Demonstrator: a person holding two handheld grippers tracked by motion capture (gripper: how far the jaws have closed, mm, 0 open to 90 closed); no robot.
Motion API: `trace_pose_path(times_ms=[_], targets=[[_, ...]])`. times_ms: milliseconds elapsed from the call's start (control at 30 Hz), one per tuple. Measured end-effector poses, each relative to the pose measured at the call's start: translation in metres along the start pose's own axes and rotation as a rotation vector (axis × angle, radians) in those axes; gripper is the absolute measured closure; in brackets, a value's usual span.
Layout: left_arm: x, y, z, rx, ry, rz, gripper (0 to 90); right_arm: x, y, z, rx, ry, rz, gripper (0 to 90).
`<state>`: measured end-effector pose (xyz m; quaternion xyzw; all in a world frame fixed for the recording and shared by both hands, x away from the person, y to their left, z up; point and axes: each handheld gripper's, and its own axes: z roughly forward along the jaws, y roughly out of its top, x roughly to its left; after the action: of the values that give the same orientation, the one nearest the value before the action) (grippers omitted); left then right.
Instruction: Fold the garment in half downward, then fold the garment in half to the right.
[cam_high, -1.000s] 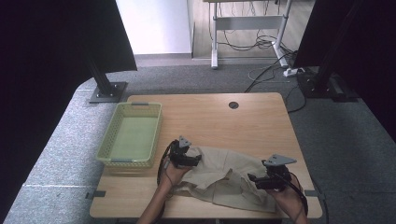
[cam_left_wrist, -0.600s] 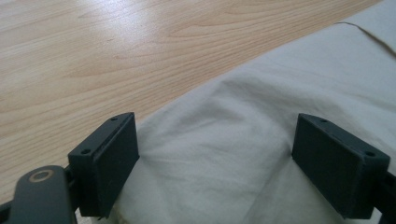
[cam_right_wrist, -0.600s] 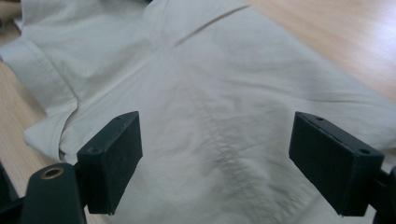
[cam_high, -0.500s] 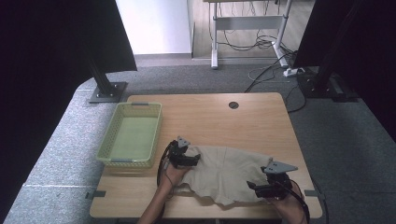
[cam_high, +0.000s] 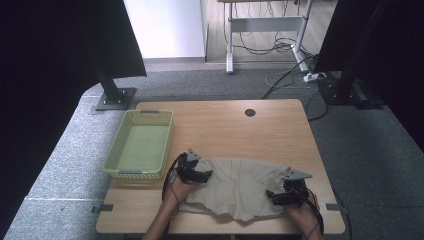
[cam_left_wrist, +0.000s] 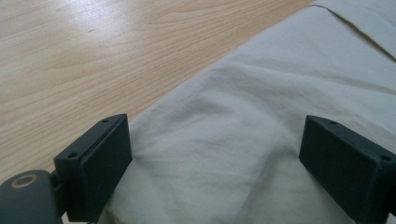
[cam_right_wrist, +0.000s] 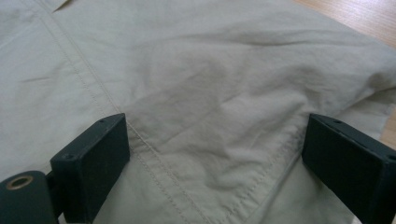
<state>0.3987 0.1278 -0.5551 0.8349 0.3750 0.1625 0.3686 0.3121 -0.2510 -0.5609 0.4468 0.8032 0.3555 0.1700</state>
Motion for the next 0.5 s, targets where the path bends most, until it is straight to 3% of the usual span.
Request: trace_pose_path(times_ms=[100, 433, 500], targets=[[0.0, -0.001, -0.001, 0.001, 0.0, 0.002, 9.0, -0.001, -0.003, 0.0, -0.025, 0.001, -0.006, 6.8], [-0.001, -0.002, -0.004, -0.001, 0.005, 0.008, 9.3, -0.001, -0.003, 0.0, -0.025, 0.001, -0.006, 7.0], [-0.004, 0.002, -0.013, -0.006, 0.029, -0.001, 10.1, -0.001, -0.003, 0.0, -0.025, 0.0, -0.007, 7.0]])
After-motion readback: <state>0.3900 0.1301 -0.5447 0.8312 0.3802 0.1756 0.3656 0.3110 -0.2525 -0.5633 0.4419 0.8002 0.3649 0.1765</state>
